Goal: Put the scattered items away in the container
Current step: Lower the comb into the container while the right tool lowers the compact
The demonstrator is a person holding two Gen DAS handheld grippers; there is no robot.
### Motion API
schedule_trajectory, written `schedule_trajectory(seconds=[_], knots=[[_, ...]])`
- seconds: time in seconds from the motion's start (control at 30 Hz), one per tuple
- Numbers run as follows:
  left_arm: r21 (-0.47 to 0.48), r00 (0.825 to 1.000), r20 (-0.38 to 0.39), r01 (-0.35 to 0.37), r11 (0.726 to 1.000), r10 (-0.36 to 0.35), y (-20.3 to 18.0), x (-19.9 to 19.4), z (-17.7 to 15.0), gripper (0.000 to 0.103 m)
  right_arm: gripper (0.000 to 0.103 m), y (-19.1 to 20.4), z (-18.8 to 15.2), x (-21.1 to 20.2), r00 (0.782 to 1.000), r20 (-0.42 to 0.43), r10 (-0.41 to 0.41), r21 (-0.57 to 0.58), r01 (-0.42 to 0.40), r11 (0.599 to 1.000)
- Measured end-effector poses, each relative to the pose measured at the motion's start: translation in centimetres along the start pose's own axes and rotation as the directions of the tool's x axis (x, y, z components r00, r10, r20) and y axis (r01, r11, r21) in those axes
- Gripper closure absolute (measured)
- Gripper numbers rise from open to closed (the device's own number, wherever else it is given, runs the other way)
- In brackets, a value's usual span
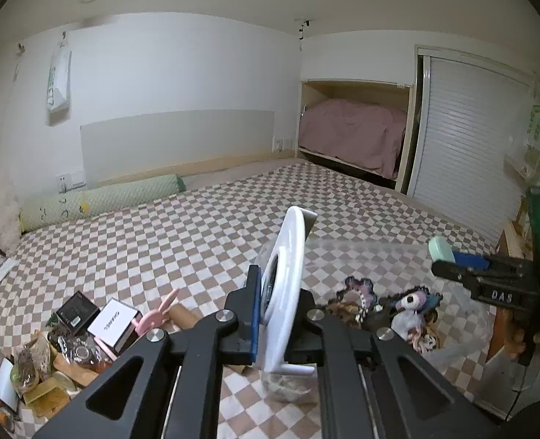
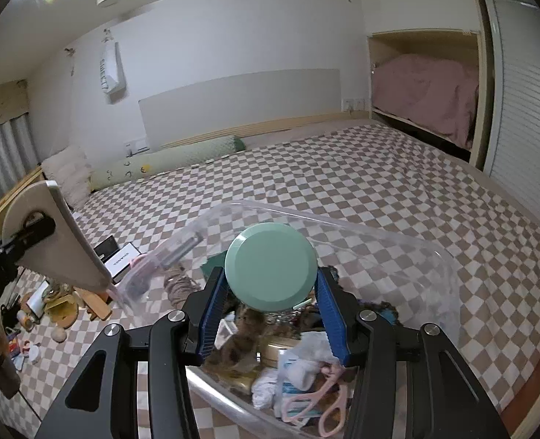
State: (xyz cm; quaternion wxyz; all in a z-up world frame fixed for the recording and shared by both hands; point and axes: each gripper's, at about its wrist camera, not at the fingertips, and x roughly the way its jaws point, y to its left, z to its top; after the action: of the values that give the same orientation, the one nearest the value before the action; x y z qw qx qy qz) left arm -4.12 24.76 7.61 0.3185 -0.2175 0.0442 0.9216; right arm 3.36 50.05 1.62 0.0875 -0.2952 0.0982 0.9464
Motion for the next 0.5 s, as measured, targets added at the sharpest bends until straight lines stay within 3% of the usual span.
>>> schedule_trajectory(seconds=[0.3, 0.5], knots=[[-0.008, 0.999, 0.030, 0.018, 1.000, -0.018, -0.8, 0.5, 1.5, 0.098, 0.053, -2.8, -0.1, 0.5, 1.000, -0.019, 0.001, 0.052, 0.000, 0.999], [-0.015, 0.999, 0.026, 0.028, 0.999, -0.028, -1.8, 2.5, 1.6, 0.100, 0.053, -3.5, -0.6, 1.8, 0.997, -0.081, 0.009, 0.088, -0.002, 0.996]])
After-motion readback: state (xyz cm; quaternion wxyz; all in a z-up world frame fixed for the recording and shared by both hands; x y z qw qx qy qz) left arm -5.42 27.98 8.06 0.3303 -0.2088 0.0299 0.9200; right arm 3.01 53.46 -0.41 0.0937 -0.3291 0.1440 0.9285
